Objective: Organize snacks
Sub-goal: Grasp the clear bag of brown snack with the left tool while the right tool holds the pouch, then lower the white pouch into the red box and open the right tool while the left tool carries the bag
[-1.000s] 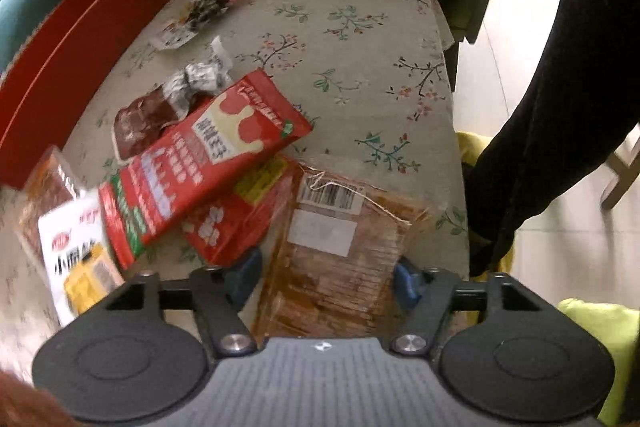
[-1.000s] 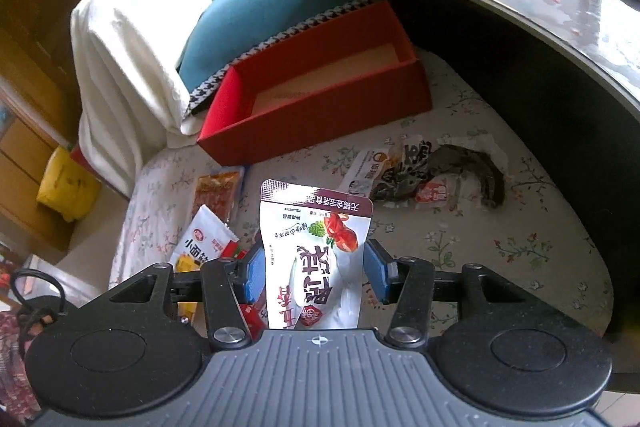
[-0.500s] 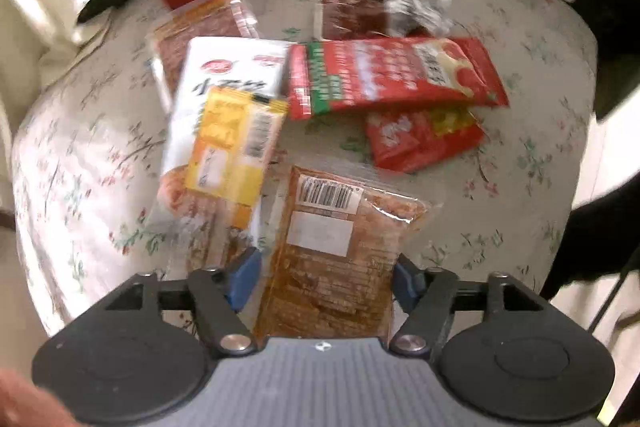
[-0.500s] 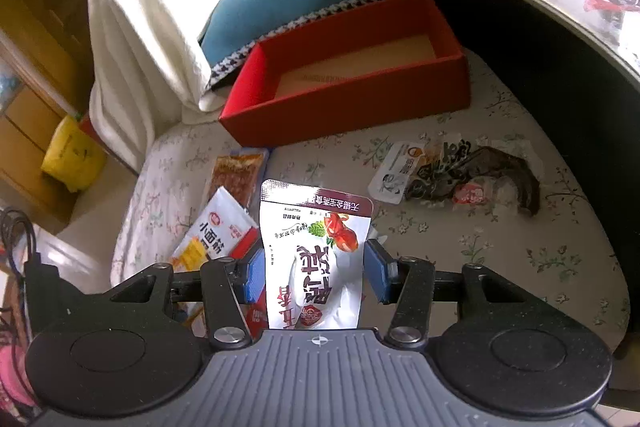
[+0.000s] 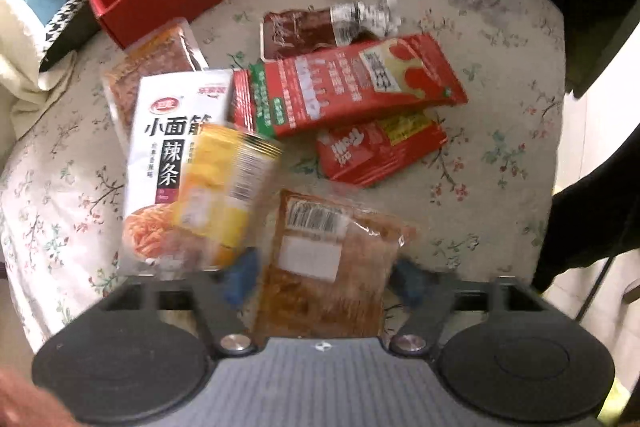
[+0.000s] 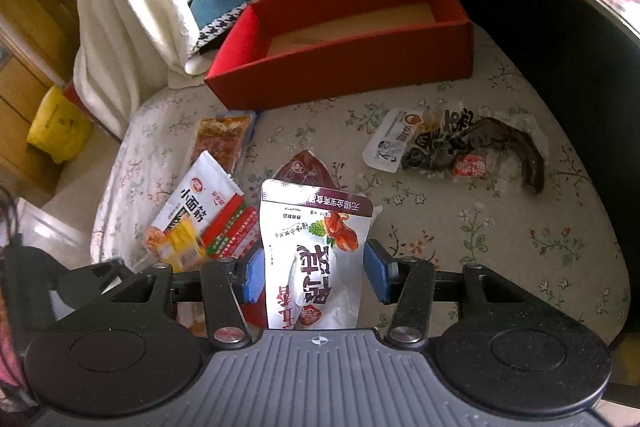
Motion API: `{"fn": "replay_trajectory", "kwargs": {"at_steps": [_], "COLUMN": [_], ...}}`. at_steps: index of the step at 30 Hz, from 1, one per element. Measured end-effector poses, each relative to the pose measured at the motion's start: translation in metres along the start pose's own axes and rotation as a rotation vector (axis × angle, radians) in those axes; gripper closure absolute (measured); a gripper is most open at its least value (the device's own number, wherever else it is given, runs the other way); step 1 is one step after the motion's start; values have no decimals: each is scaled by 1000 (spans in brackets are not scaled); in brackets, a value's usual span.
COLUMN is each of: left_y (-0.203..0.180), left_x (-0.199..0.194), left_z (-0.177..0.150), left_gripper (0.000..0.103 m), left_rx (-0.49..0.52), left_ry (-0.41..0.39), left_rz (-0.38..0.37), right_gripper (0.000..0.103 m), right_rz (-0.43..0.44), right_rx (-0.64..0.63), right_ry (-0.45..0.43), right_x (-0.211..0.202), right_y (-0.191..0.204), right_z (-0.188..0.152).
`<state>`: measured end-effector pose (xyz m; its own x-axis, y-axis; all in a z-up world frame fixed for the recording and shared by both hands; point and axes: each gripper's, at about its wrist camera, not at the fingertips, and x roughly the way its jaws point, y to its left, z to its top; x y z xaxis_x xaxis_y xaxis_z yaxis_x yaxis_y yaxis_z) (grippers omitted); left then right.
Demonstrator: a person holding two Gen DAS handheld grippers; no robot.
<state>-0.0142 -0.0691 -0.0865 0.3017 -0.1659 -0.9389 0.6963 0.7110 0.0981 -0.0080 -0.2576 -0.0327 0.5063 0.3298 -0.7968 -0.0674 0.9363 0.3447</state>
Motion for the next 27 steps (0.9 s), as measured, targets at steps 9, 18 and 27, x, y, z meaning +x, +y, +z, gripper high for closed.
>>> {"fn": "replay_trajectory", "kwargs": {"at_steps": [9, 18, 27], "left_y": [10, 34, 59], "left_x": [-30, -56, -73], "left_z": [3, 16, 29], "left_gripper": [62, 62, 62], "left_rx": [-84, -178, -268], "left_ry": [-81, -183, -275], "left_rz": [8, -8, -14], "right_gripper": [44, 44, 44], "right_rz": [-5, -7, -14], "right_rx": [-23, -51, -45], "right_ry": [-20, -35, -55], "right_x": [3, 11, 14], "right_y": [16, 35, 38], "right_z": [7, 22, 33]}}
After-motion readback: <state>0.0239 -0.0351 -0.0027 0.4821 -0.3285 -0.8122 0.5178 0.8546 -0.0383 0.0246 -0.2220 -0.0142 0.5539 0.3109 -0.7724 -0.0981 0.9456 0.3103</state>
